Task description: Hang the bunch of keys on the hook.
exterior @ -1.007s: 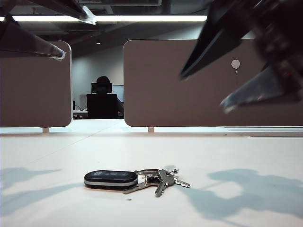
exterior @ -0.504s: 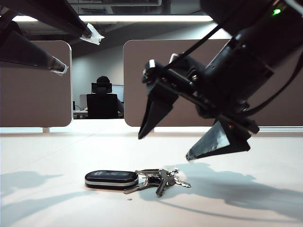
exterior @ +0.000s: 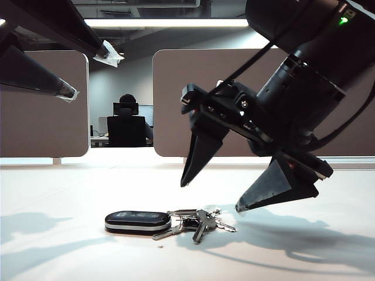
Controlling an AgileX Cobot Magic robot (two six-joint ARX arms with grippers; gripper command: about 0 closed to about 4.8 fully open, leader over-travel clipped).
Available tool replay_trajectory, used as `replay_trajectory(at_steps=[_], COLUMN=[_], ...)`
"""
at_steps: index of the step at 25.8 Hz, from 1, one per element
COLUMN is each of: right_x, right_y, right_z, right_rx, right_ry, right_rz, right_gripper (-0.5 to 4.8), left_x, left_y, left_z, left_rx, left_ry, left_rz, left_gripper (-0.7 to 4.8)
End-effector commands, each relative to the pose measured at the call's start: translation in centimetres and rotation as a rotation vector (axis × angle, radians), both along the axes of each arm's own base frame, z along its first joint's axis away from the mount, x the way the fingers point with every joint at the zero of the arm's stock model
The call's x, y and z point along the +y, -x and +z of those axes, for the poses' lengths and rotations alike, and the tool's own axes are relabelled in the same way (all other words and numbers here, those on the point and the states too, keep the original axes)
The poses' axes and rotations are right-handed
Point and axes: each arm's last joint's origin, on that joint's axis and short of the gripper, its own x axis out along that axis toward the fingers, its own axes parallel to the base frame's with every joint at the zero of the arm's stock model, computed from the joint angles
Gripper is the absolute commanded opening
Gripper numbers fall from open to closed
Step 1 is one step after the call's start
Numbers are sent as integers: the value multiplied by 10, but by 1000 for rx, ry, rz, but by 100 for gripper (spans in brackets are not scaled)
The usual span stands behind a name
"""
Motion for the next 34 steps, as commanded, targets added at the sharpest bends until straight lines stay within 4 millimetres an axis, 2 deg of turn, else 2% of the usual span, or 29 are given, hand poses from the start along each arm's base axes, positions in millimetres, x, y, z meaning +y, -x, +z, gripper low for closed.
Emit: replay_trajectory(at_steps=[1,3,6,8,15,21,22,24,25,34], right_x=[-1,-1,-1,-1,3,5,5,5,5,6], right_y=[2,2,2,2,-2,-4,-3,-3,-3,-3], right_z=[-1,-1,-1,-1,-3,-19,-21,-26,-27,-21], right_rx=[24,26,26,22,-4,50,66,89,94,58], right_ry=[14,15,16,17,-3,33,38,58,64,36], right_rz=[5,5,5,2,-2,9,16,18,18,22], right_gripper=[385,352,238,196,198,185,146,25,-13,-6], left_x=[0,0,0,0,0,0,1,1,1,1], left_y=[0,0,0,0,0,1,1,2,2,2], left_z=[3,3,3,3,3,1,0,-1,-1,-2], left_rx=[-28,-28,-28,-26,-24,-7,-2,8,12,24], left_ry=[-7,-8,-8,-9,-9,-22,-25,-32,-35,-43], left_rz=[-13,-13,-13,-13,-13,-13,-13,-13,-13,-14], left_gripper=[479,479,479,479,479,479,479,479,479,479])
